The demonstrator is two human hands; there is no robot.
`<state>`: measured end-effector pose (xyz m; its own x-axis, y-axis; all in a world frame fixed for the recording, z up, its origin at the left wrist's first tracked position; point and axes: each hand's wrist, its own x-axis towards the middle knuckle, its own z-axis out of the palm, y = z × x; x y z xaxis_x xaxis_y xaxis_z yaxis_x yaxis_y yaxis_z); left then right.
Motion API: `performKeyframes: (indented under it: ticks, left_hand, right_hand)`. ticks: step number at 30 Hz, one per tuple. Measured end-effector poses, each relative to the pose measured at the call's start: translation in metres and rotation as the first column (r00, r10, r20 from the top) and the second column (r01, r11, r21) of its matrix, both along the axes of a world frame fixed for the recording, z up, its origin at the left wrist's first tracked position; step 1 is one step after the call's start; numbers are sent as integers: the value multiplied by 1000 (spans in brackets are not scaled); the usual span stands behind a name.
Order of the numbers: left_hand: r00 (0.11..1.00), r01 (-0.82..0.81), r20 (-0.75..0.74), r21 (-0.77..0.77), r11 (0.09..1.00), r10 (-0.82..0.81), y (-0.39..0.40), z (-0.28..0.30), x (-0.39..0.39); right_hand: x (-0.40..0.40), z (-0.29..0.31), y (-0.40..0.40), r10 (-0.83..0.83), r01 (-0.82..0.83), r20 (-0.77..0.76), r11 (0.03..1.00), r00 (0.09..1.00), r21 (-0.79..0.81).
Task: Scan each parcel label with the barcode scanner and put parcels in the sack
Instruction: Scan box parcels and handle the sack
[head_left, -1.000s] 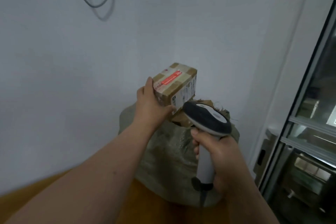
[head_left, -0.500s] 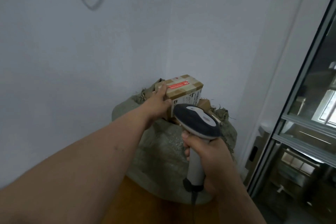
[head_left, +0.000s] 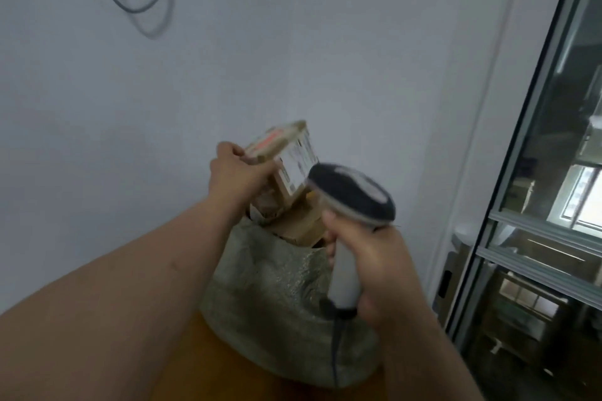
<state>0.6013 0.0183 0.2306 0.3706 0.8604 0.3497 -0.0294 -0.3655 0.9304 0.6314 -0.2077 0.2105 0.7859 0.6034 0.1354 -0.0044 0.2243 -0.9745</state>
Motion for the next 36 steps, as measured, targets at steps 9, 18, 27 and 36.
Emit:
performKeyframes:
  ticks: [9,18,27,36]
  left_hand:
    - [966,-257,14,47,965,257,69,16,6]
    - [913,-164,-289,389,906,290,96,30,93]
    - [519,436,-739,662,610,430,109,56,166]
    - [323,479,-915,377,793,241,126,39,204]
  right_hand:
    - [86,61,49,44,-37,-121,998,992,57]
    - [174,67,115,220,-232,-172,972,960,-48]
    - [234,62,136,251,-265,-203,963,946,-42]
    - [259,49,136,259,-273,-190,960,947,-56]
